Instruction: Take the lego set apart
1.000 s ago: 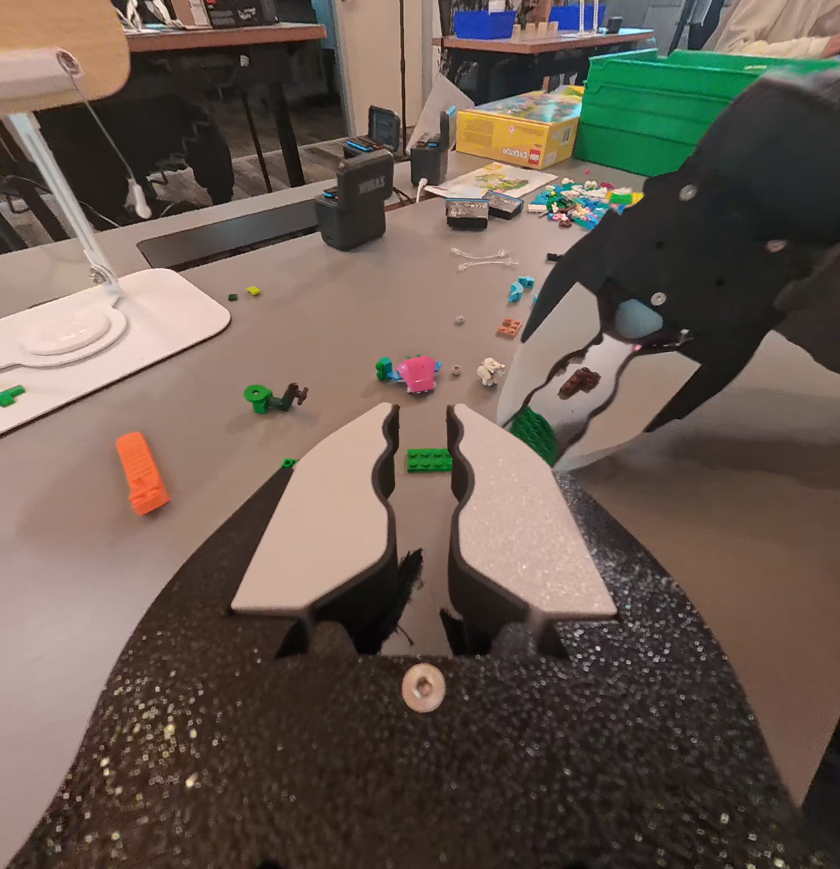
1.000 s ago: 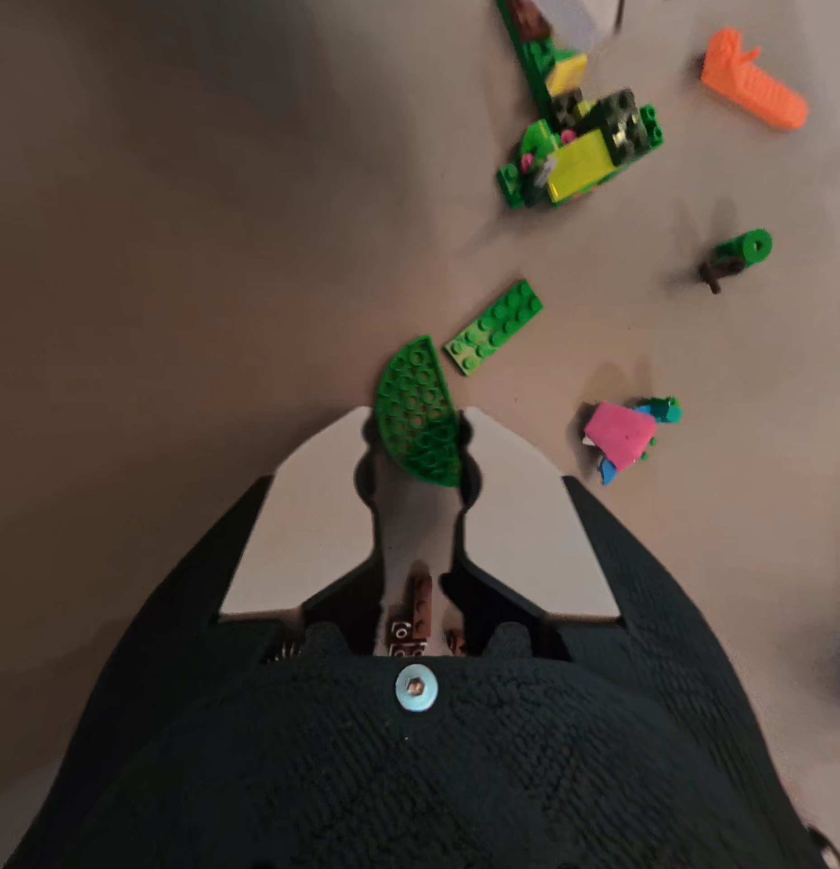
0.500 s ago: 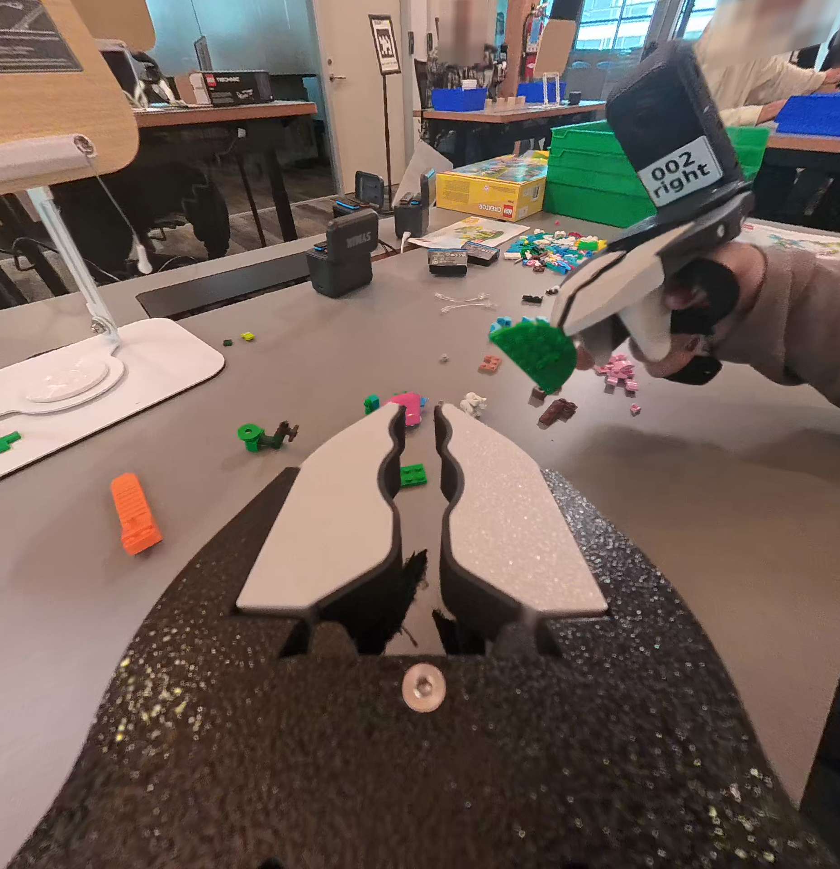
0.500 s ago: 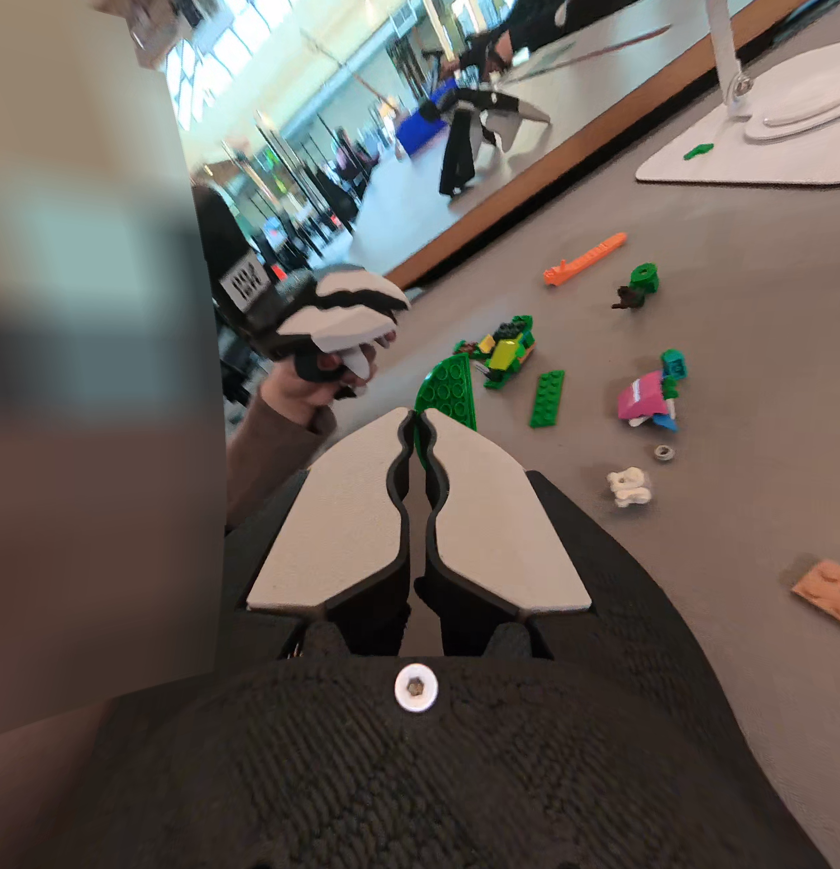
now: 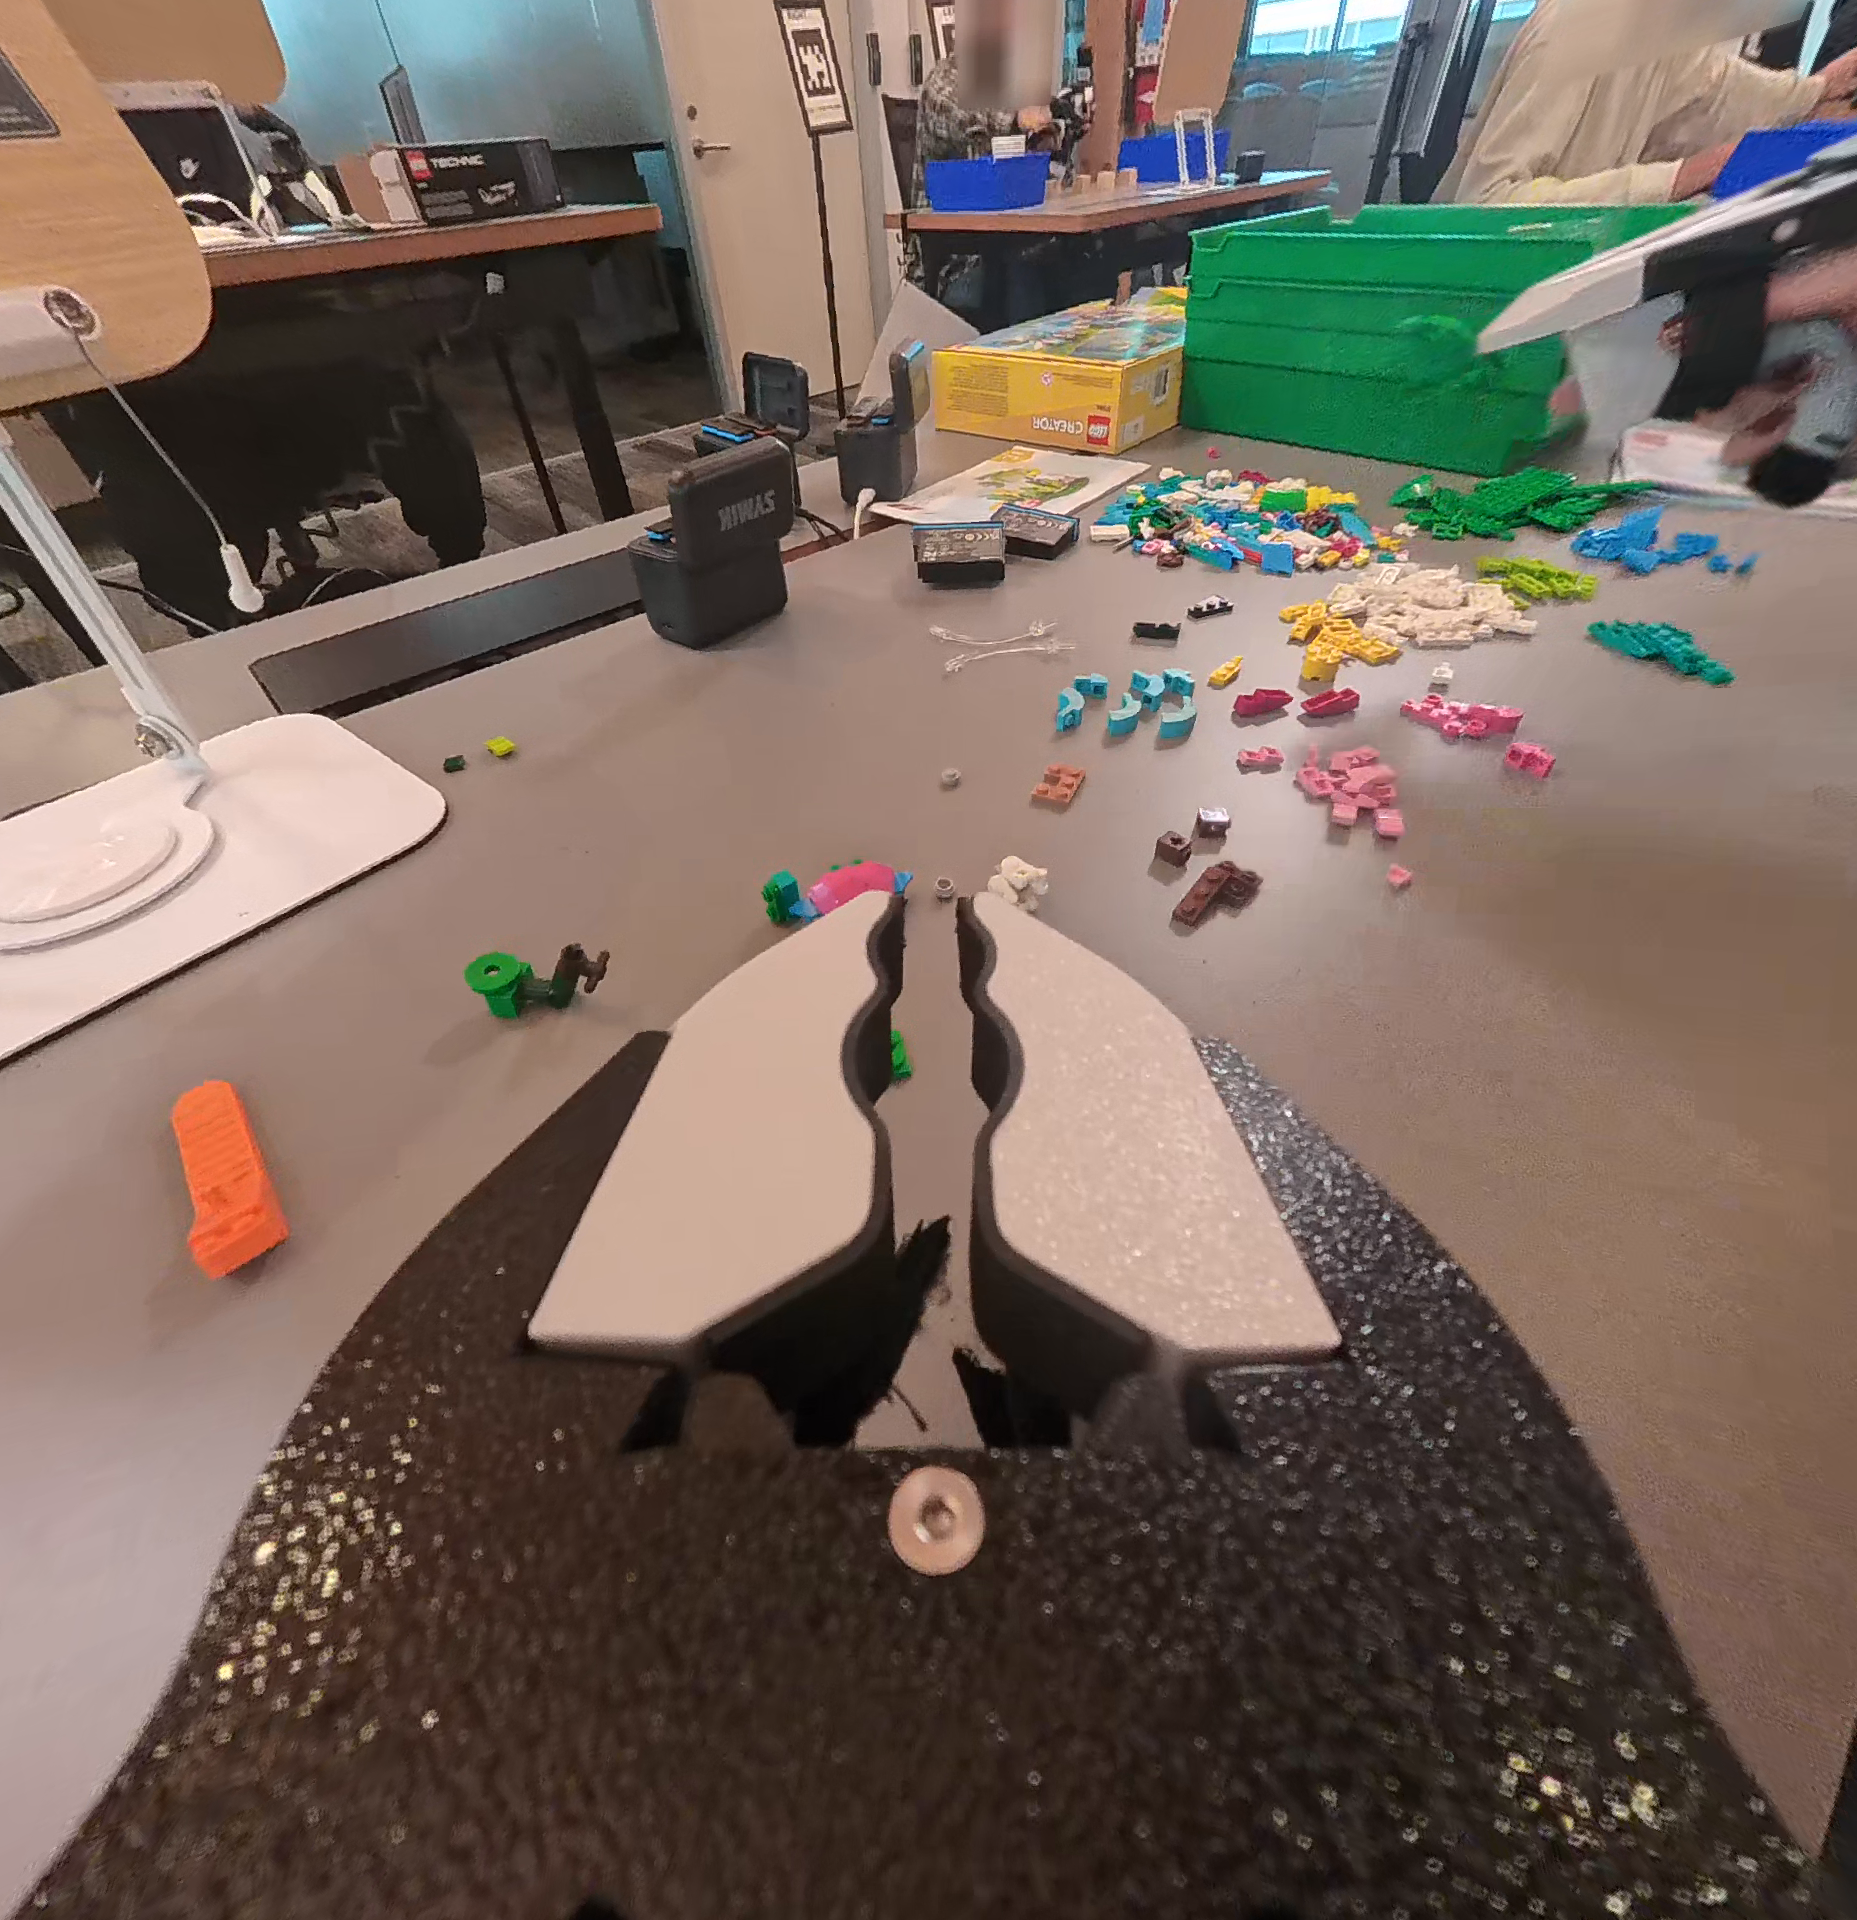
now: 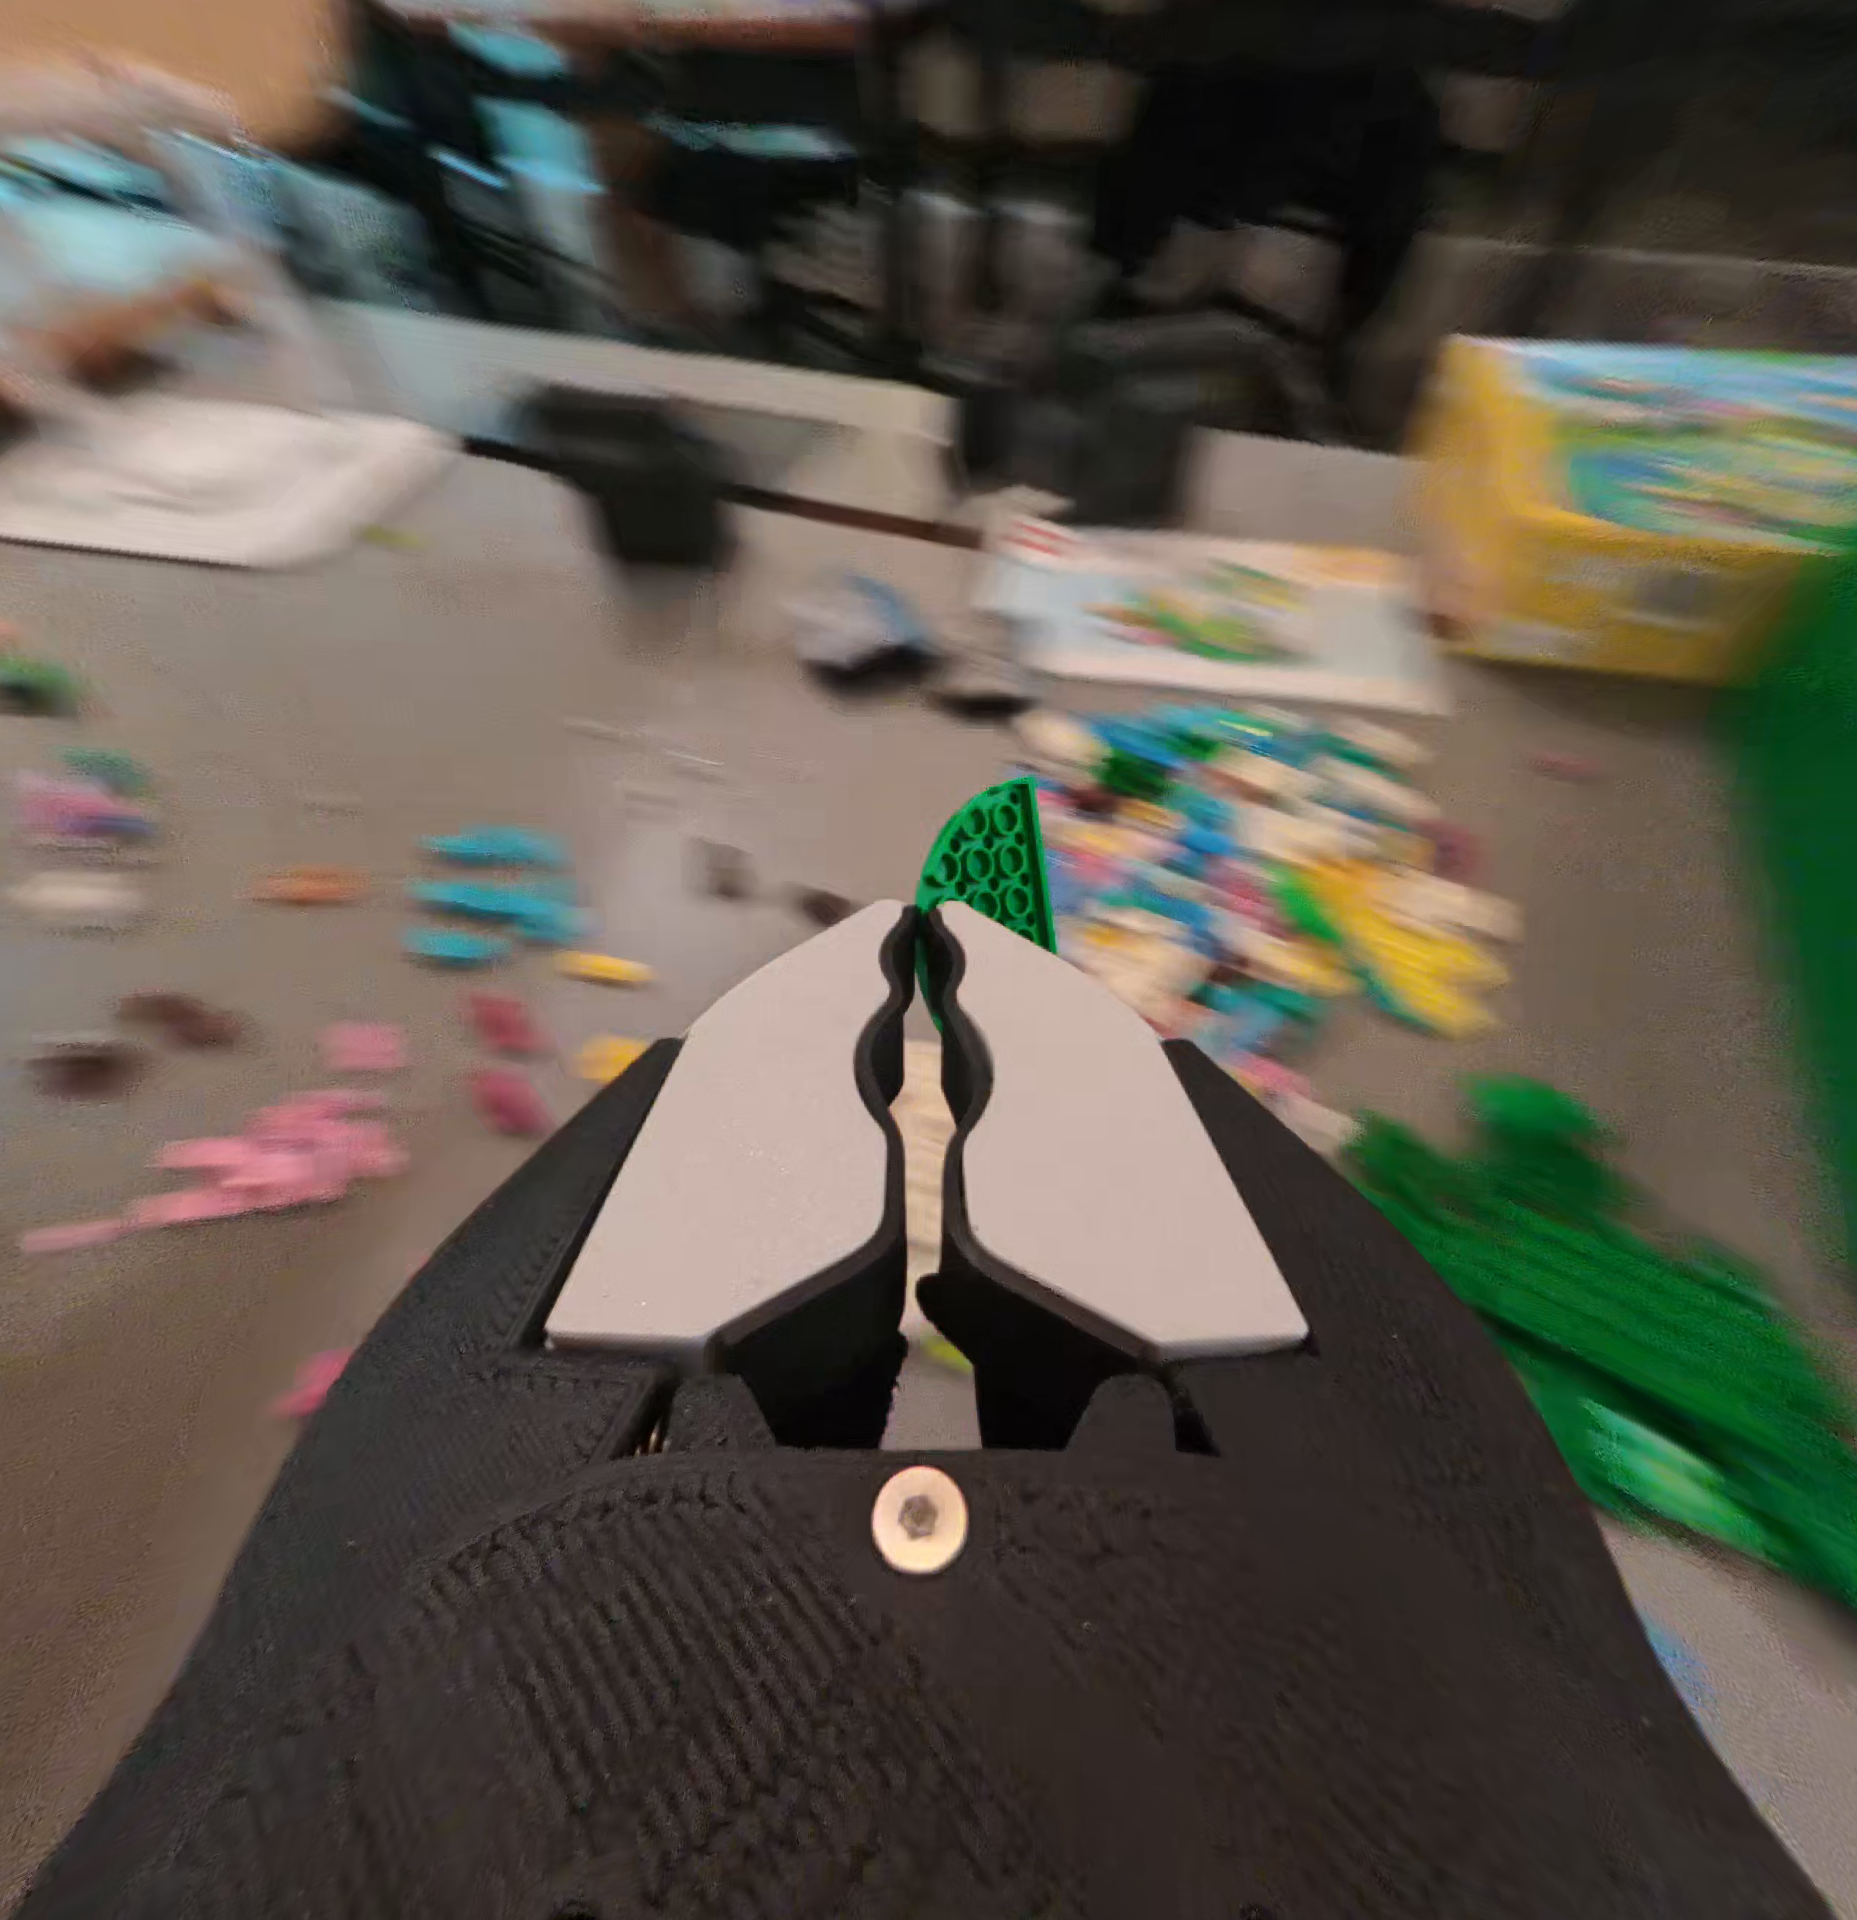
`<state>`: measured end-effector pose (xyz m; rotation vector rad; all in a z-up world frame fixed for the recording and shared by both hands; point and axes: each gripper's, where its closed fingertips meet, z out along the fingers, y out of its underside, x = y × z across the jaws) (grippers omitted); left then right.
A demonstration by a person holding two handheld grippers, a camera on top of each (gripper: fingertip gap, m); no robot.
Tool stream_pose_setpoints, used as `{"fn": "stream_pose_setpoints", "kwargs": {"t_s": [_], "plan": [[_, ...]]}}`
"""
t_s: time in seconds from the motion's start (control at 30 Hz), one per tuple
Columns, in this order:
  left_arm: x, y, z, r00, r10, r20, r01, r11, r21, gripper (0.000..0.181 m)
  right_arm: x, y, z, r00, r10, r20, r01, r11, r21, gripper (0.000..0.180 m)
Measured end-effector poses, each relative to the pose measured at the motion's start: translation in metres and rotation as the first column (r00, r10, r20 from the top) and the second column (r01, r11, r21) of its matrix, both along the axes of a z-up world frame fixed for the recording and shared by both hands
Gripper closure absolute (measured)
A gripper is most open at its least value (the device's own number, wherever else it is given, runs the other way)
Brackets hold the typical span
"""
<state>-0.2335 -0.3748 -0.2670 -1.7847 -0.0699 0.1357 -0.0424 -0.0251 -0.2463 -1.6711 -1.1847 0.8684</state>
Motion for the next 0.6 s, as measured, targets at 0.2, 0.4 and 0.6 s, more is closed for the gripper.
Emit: {"fn": "stream_pose_setpoints", "kwargs": {"t_s": [0.2,0.4,0.6], "plan": [[0.0,0.005,-0.002,1.0,0.015,0.009,-0.015,1.0,0.001,0.172,0.093,0.133,-0.049,0.883,-0.356,0.305,0.337,0.934,0.116,0.18],[-0.012,-0.007,0.006,0.998,0.062,0.018,-0.062,0.998,0.016,0.172,0.102,0.158,-0.082,0.802,-0.403,0.441,0.348,0.915,0.203,0.159],[-0.052,-0.045,0.026,0.973,0.228,0.04,-0.231,0.967,0.103,0.171,0.037,0.083,-0.025,0.925,-0.262,0.275,0.175,0.937,0.303,0.155]]}}
